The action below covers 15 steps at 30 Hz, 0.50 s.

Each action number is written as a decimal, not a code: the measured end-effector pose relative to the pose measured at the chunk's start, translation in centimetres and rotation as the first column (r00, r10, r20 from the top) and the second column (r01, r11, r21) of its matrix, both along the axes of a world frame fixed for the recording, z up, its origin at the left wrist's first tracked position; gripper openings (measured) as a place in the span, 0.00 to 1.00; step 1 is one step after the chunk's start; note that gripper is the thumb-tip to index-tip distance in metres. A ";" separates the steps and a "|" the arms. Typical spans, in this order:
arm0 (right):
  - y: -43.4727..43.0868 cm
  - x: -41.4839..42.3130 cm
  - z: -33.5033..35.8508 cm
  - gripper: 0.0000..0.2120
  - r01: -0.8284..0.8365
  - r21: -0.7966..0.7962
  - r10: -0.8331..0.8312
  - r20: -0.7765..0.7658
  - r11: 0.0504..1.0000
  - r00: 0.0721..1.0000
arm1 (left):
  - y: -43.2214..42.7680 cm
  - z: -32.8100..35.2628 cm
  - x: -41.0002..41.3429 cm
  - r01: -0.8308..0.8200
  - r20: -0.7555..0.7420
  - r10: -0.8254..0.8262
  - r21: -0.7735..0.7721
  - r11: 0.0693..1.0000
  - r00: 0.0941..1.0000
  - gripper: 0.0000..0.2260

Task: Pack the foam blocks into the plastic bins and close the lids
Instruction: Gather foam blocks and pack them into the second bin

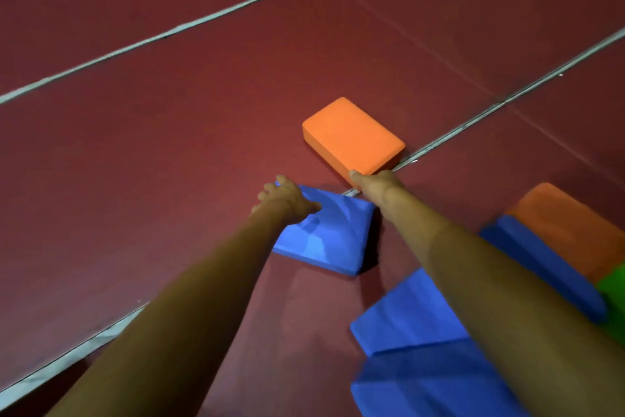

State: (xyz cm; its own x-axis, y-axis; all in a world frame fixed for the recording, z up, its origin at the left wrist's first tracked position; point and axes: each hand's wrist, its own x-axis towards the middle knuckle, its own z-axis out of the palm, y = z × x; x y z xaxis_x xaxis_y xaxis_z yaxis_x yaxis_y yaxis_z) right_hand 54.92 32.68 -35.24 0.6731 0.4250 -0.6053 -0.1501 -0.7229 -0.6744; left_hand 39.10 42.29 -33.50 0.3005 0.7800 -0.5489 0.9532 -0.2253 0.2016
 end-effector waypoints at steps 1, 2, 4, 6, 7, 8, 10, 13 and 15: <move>0.7 0.6 -1.5 0.30 0.072 0.014 -0.072 -0.011 0.997 0.997 | 1.0 -1.5 0.0 -0.059 -0.010 0.058 -0.028 0.998 0.998 0.58; 1.3 0.9 -2.9 0.33 0.141 0.034 -0.141 -0.004 0.989 0.990 | 1.8 -2.9 -0.2 -0.099 -0.005 0.098 -0.054 0.994 0.995 0.63; 2.2 0.9 -5.6 0.39 0.248 0.055 -0.250 0.024 0.967 0.968 | 2.6 -5.4 -0.6 -0.112 0.017 0.113 -0.040 0.993 0.994 0.63; 2.8 0.5 -7.7 0.42 0.297 0.046 -0.300 0.053 0.954 0.953 | 2.8 -6.7 -1.2 -0.092 0.017 0.092 0.014 0.996 0.996 0.60; 2.9 0.3 -8.4 0.43 0.309 0.026 -0.310 0.062 0.951 0.949 | 2.7 -6.8 -1.6 -0.116 0.026 0.116 0.025 0.993 0.993 0.60; 3.1 0.2 -8.9 0.43 0.325 0.017 -0.326 0.066 0.945 0.943 | 2.7 -7.0 -1.9 -0.153 0.048 0.151 0.030 0.988 0.987 0.61; 3.8 0.5 -9.0 0.41 0.303 -0.010 -0.301 0.088 0.953 0.950 | 3.2 -6.9 -2.0 -0.221 0.093 0.220 0.001 0.975 0.971 0.66; 4.2 1.2 -8.9 0.36 0.235 -0.024 -0.229 0.152 0.972 0.962 | 3.1 -5.9 -1.4 -0.264 0.170 0.261 -0.003 0.965 0.950 0.68; 4.5 1.3 -8.8 0.32 0.261 0.037 -0.263 0.144 0.965 0.954 | 2.7 -4.8 -0.7 -0.243 0.190 0.231 0.044 0.969 0.954 0.67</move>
